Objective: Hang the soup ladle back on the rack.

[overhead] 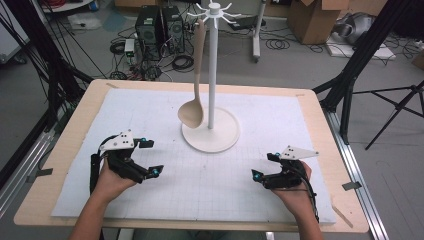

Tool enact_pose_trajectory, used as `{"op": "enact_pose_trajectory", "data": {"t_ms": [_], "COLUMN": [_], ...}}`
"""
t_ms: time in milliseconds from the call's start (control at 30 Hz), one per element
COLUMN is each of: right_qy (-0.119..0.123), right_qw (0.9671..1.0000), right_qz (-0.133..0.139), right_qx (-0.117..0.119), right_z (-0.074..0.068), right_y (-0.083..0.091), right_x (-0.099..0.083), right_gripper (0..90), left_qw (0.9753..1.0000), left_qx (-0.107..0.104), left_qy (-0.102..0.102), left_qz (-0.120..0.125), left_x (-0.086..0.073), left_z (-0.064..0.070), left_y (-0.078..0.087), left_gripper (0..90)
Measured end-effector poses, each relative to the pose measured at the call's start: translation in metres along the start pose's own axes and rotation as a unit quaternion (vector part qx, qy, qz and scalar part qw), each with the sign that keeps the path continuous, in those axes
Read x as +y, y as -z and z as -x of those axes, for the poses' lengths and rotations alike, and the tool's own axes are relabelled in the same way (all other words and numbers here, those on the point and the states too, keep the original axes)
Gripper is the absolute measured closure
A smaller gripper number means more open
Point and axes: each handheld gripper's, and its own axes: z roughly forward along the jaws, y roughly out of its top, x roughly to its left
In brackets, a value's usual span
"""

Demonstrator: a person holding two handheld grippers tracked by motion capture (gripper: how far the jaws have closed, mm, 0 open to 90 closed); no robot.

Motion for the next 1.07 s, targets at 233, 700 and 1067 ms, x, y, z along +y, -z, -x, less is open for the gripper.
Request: {"op": "enact_pose_trajectory", "data": {"t_ms": [233, 700, 1067], "right_qy": [-0.004, -0.001, -0.001], "right_qw": [1.0, 1.0, 1.0], "right_qz": [0.002, -0.003, -0.002], "right_qx": [-0.003, -0.001, -0.001], "right_z": [0.002, 0.0012, 0.0012], "right_y": [0.0014, -0.0023, -0.0027], "right_x": [0.0, -0.0002, 0.0001], "right_gripper": [9.6, 9.6, 9.6], "left_qw": [1.0, 1.0, 0.9998], "left_qx": [0.001, 0.007, 0.009], "left_qy": [0.002, 0.003, 0.009], "left_qz": [-0.001, -0.002, -0.012], "left_x": [-0.0021, -0.0048, -0.0061], "left_z": [-0.0005, -0.0035, -0.0037], "left_y": [0.0007, 0.006, 0.0039], "left_gripper": [1.7, 1.7, 1.7]}}
